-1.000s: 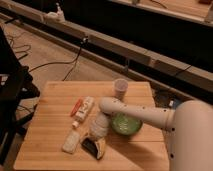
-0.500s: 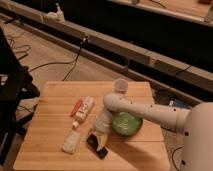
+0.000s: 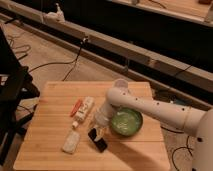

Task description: Place the eraser on the white sponge

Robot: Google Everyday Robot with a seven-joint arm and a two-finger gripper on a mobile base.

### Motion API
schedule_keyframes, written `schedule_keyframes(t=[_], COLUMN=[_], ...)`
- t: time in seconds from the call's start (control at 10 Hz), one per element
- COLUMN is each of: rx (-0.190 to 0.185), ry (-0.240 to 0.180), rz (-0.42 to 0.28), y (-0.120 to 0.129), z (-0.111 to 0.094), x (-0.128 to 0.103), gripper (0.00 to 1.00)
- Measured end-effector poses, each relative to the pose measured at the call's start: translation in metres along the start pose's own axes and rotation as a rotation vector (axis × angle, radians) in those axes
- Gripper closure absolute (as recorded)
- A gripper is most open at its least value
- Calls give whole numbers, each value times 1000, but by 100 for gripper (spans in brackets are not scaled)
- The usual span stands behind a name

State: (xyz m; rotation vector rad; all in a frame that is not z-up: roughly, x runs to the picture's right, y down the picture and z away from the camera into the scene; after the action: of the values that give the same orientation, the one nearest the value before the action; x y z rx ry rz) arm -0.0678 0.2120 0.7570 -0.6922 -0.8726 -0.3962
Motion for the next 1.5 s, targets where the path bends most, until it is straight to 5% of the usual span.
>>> schedule_keyframes(t=[0.2, 0.6, 1.0, 1.3, 1.5], rx=[69, 202, 301, 300, 266], ry=[-25, -141, -279, -372, -424], rz=[14, 32, 17, -8, -38], y=[-22, -63, -79, -71, -61], z=[-15, -43, -55, -53, -45], x=[-7, -27, -46, -69, -90], gripper=[100, 100, 100, 100, 100])
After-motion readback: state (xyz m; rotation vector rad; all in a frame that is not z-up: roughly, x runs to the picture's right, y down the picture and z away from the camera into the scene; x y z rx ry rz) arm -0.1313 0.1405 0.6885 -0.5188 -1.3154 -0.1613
